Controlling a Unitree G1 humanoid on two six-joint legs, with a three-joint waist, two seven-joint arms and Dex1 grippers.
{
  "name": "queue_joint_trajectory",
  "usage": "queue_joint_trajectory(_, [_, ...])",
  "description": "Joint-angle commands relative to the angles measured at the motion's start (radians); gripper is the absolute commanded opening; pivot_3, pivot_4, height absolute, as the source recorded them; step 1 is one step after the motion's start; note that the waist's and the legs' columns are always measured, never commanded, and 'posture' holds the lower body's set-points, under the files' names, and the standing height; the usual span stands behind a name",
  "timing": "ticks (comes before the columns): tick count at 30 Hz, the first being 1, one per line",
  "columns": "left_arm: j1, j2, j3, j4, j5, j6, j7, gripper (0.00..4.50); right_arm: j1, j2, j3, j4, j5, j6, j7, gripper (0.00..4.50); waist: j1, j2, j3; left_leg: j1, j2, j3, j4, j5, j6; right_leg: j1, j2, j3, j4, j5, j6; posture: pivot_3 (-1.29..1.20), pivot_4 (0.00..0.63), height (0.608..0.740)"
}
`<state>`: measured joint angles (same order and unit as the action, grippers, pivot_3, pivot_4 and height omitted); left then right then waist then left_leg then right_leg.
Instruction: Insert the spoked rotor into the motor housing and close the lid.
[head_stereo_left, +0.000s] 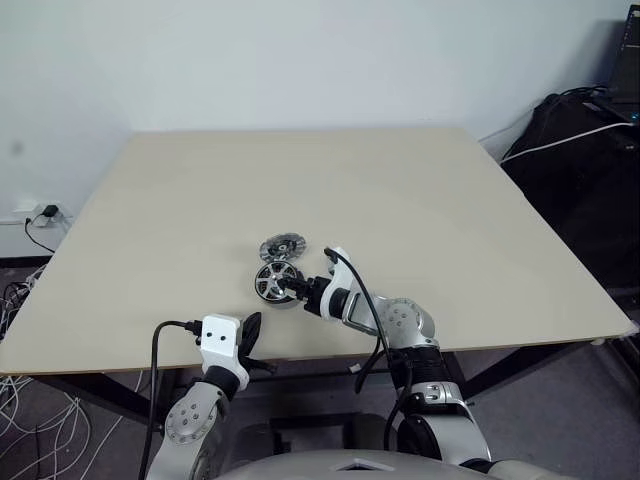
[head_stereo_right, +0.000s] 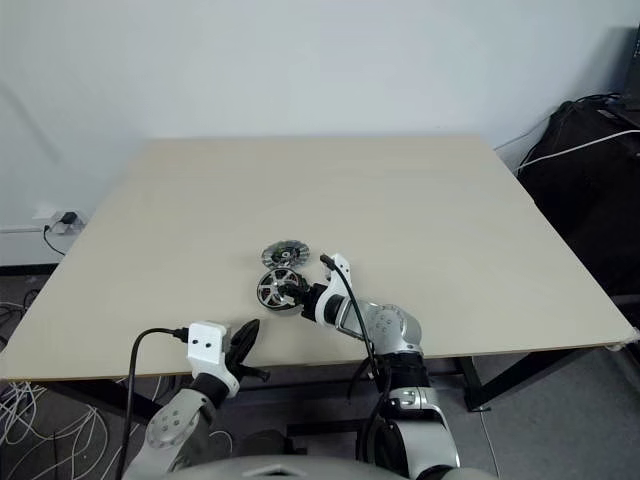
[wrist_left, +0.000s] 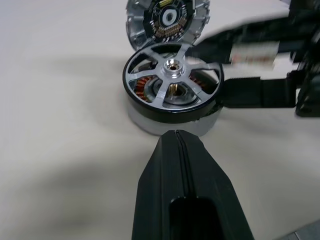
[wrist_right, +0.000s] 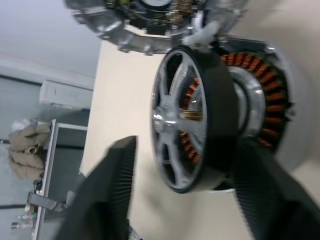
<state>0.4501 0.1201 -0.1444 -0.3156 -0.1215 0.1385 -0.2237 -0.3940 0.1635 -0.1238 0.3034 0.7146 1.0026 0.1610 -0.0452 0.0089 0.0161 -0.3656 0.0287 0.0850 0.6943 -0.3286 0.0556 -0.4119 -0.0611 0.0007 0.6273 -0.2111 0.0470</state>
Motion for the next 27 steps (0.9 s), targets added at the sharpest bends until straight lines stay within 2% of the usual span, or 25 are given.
queue_joint_trajectory(1, [-0.011, -0.001, 0.01, 0.006, -0.007, -0.049, -0.012, 0.0, 0.001, 0.023, -0.015, -0.023, -0.005, -0.02, -0.01, 3.93, 0.0, 0.0, 0.0, 0.002, 0.0, 0.0, 0.0, 0.0, 0.0, 0.0, 0.0, 0.0, 0.0, 0.0, 0.0, 0.0, 0.0, 0.74])
queue_joint_trajectory(3, [-0.009, -0.001, 0.011, 0.015, -0.008, -0.059, -0.014, 0.0, 0.004, 0.022, -0.017, -0.035, -0.001, -0.015, -0.01, 4.47, 0.0, 0.0, -0.001, 0.005, 0.0, 0.0, 0.0, 0.0, 0.0, 0.0, 0.0, 0.0, 0.0, 0.0, 0.0, 0.0, 0.0, 0.74])
queue_joint_trajectory(8, [-0.003, -0.004, 0.012, 0.027, -0.01, -0.076, -0.017, 0.0, 0.021, 0.016, -0.019, -0.088, 0.012, 0.009, -0.014, 4.47, 0.0, 0.0, 0.0, 0.004, 0.0, 0.0, 0.0, 0.0, 0.0, -0.002, -0.002, 0.0, 0.0, 0.0, 0.0, 0.0, 0.0, 0.74])
queue_joint_trajectory(14, [0.002, -0.008, 0.005, 0.009, -0.008, -0.069, -0.013, 0.0, 0.03, 0.006, -0.041, -0.112, 0.011, 0.009, -0.021, 4.47, 0.002, 0.0, -0.001, -0.004, 0.0, 0.0, -0.001, 0.0, 0.0, -0.004, -0.001, 0.0, 0.0, 0.0, 0.0, 0.0, 0.0, 0.74])
queue_joint_trajectory(21, [0.011, -0.003, 0.0, -0.025, -0.008, -0.051, -0.012, 0.0, 0.05, -0.002, -0.067, -0.185, 0.035, -0.013, 0.003, 4.47, 0.002, 0.0, -0.001, -0.004, -0.001, 0.0, -0.001, 0.0, 0.0, -0.004, -0.001, 0.0, 0.0, 0.0, 0.0, 0.0, 0.0, 0.74])
queue_joint_trajectory(25, [0.012, -0.001, -0.001, -0.037, -0.007, -0.04, -0.013, 0.0, 0.066, -0.012, -0.064, -0.244, 0.032, -0.021, 0.006, 3.66, 0.0, 0.0, -0.001, -0.004, 0.0, 0.0, -0.001, 0.0, 0.0, -0.004, -0.001, 0.0, 0.0, 0.0, 0.0, 0.0, 0.0, 0.74])
queue_joint_trajectory(27, [0.011, -0.001, -0.001, -0.04, -0.007, -0.035, -0.012, 0.0, 0.076, -0.019, -0.053, -0.273, 0.02, -0.038, 0.009, 2.96, 0.0, 0.001, 0.0, -0.004, 0.0, 0.0, -0.001, 0.0, 0.0, -0.004, -0.001, 0.0, 0.0, 0.0, 0.0, 0.0, 0.0, 0.74])
